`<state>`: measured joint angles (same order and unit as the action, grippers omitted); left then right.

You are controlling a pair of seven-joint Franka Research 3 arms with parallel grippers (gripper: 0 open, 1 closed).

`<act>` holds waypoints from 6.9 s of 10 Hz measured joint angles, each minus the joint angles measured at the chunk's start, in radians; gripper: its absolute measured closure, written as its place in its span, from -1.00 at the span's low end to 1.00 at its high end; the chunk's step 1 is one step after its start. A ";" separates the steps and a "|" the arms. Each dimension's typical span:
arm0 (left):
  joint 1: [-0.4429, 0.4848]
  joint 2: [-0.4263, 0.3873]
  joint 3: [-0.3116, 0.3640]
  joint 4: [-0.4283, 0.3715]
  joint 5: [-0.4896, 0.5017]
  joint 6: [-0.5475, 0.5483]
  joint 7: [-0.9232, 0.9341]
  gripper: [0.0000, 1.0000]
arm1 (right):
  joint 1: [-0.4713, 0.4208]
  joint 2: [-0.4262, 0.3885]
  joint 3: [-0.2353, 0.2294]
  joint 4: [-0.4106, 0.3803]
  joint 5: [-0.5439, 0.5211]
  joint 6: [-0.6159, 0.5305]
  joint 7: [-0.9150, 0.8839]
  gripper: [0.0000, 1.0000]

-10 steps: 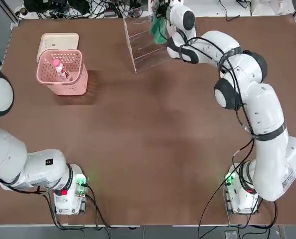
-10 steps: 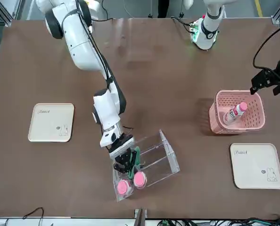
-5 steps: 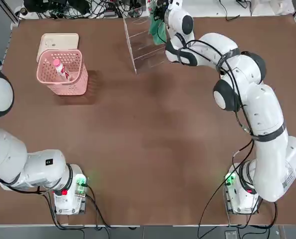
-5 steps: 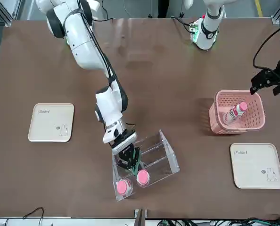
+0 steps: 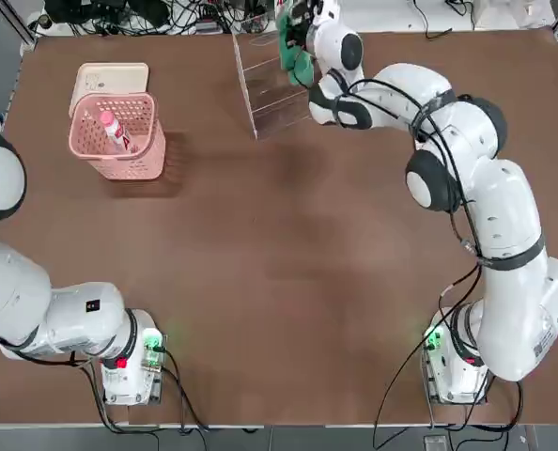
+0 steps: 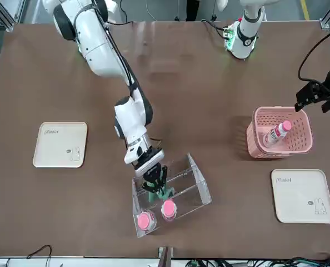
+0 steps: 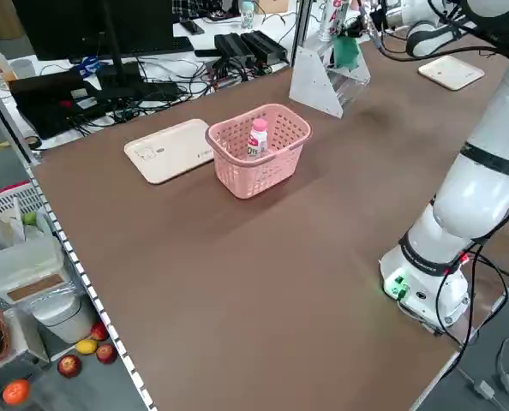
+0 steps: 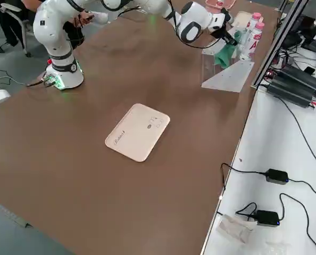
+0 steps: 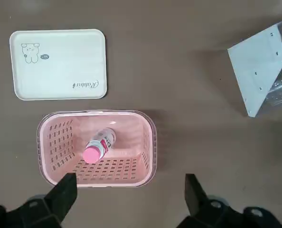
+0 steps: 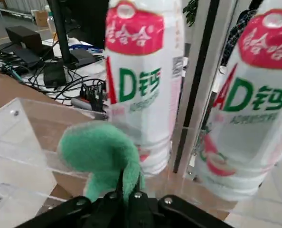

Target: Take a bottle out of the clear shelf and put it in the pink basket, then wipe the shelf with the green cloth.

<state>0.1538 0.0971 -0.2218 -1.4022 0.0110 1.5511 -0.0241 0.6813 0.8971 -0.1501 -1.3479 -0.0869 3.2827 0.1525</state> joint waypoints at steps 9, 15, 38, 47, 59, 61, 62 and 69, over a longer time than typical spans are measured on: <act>0.000 0.000 -0.021 0.000 0.000 0.000 0.000 -1.00 | -0.054 -0.116 -0.006 -0.175 -0.113 0.004 -0.009 0.96; 0.001 -0.001 -0.021 0.001 0.000 0.000 0.000 -1.00 | -0.033 -0.141 0.006 -0.217 -0.122 0.020 0.014 0.96; 0.000 -0.001 -0.022 0.001 0.000 0.000 0.000 -1.00 | -0.106 -0.097 -0.009 -0.145 -0.266 0.008 0.059 0.96; 0.001 -0.001 -0.023 0.002 0.000 0.000 0.000 -1.00 | -0.096 -0.304 0.103 -0.300 -0.286 -0.075 0.300 0.96; 0.000 -0.003 -0.070 0.002 0.000 0.000 -0.012 -1.00 | -0.225 -0.302 0.102 -0.542 -0.683 0.213 0.284 0.96; 0.001 -0.004 -0.077 0.002 0.000 -0.009 -0.014 -1.00 | -0.218 -0.244 0.108 -0.482 -0.683 0.217 0.283 0.96; 0.004 -0.005 -0.077 0.002 0.000 -0.022 -0.014 -1.00 | -0.213 -0.233 0.109 -0.456 -0.683 0.217 0.283 0.96; 0.015 -0.005 -0.070 0.002 0.000 -0.029 -0.011 -1.00 | -0.167 -0.101 0.081 -0.273 -0.643 0.207 0.284 0.96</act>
<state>0.1691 0.0923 -0.2918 -1.4003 0.0110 1.5224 -0.0352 0.5139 0.7960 -0.0694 -1.6204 -0.7303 3.4897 0.4367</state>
